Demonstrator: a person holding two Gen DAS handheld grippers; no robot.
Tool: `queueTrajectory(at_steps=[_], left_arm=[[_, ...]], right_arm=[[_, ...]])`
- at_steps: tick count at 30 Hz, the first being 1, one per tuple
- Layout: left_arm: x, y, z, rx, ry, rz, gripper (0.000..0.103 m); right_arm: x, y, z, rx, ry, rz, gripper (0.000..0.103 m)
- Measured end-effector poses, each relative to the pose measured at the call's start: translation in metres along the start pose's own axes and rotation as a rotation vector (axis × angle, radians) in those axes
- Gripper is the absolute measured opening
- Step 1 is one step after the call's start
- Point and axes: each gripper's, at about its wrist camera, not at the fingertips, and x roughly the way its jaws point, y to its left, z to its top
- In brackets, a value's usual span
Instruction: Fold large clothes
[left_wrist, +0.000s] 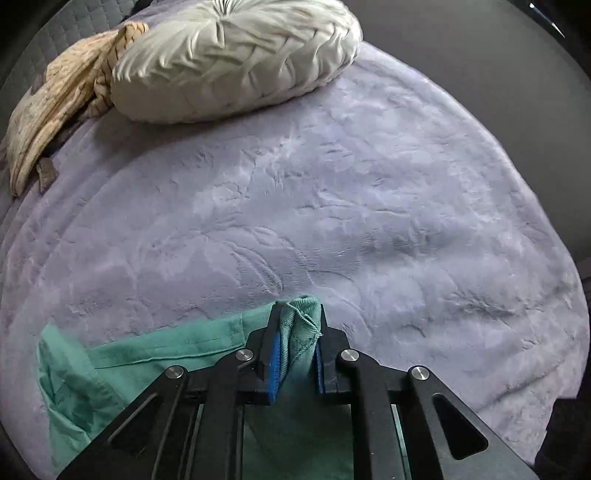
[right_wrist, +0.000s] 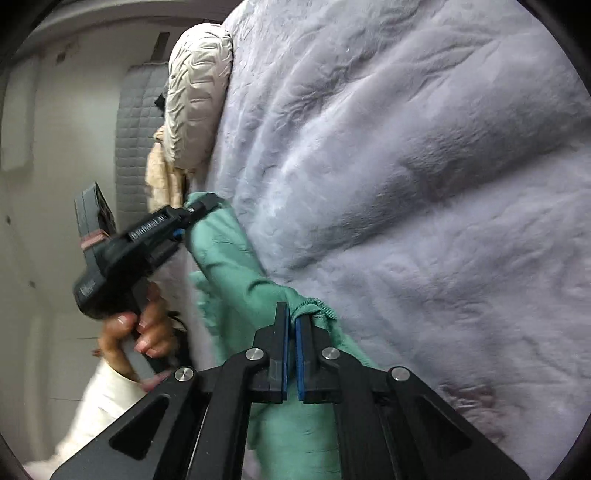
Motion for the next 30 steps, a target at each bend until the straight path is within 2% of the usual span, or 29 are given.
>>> queueTrajectory(at_steps=[2, 4, 7, 11, 13, 17, 20, 24, 27, 28, 29, 30], left_arm=[[0.016, -0.002, 0.008, -0.045, 0.008, 0.019, 0.017], [0.015, 0.0, 0.01, -0.096, -0.017, 0.055, 0.017], [-0.007, 0.004, 0.017, -0.115, -0.082, 0.103, 0.017], [-0.035, 0.003, 0.017, -0.041, -0.122, 0.153, 0.017], [-0.043, 0.008, 0.017, -0.037, -0.137, 0.166, 0.017], [-0.054, 0.025, 0.015, -0.096, -0.137, 0.123, 0.017], [-0.06, 0.024, -0.003, -0.091, -0.141, 0.082, 0.017], [-0.033, 0.002, -0.019, -0.048, -0.082, 0.034, 0.017], [0.009, -0.01, -0.032, -0.044, -0.005, 0.08, 0.017], [0.017, -0.011, -0.033, -0.047, -0.003, 0.095, 0.017], [0.024, -0.014, -0.034, -0.054, -0.013, 0.117, 0.017], [0.028, -0.018, -0.033, -0.058, -0.027, 0.138, 0.017]], right_arm=[[0.0, -0.02, -0.003, 0.055, -0.015, -0.017, 0.0], [-0.008, -0.042, -0.006, 0.113, -0.038, -0.063, 0.0], [-0.022, -0.057, -0.008, 0.172, -0.034, -0.002, 0.0], [-0.044, -0.043, -0.008, 0.085, -0.037, 0.001, 0.003], [-0.051, -0.032, -0.007, 0.05, -0.04, 0.009, 0.005], [-0.045, 0.008, -0.006, -0.078, -0.017, 0.039, 0.005], [-0.029, 0.033, -0.012, -0.158, 0.028, 0.068, 0.005], [0.0, 0.044, -0.015, -0.19, 0.075, 0.037, 0.005], [0.014, 0.031, -0.008, -0.169, 0.077, -0.049, 0.005], [0.017, 0.024, -0.006, -0.155, 0.071, -0.091, 0.005], [0.019, 0.016, -0.005, -0.129, 0.066, -0.113, 0.0], [0.018, 0.003, -0.002, -0.074, 0.059, -0.078, 0.0]])
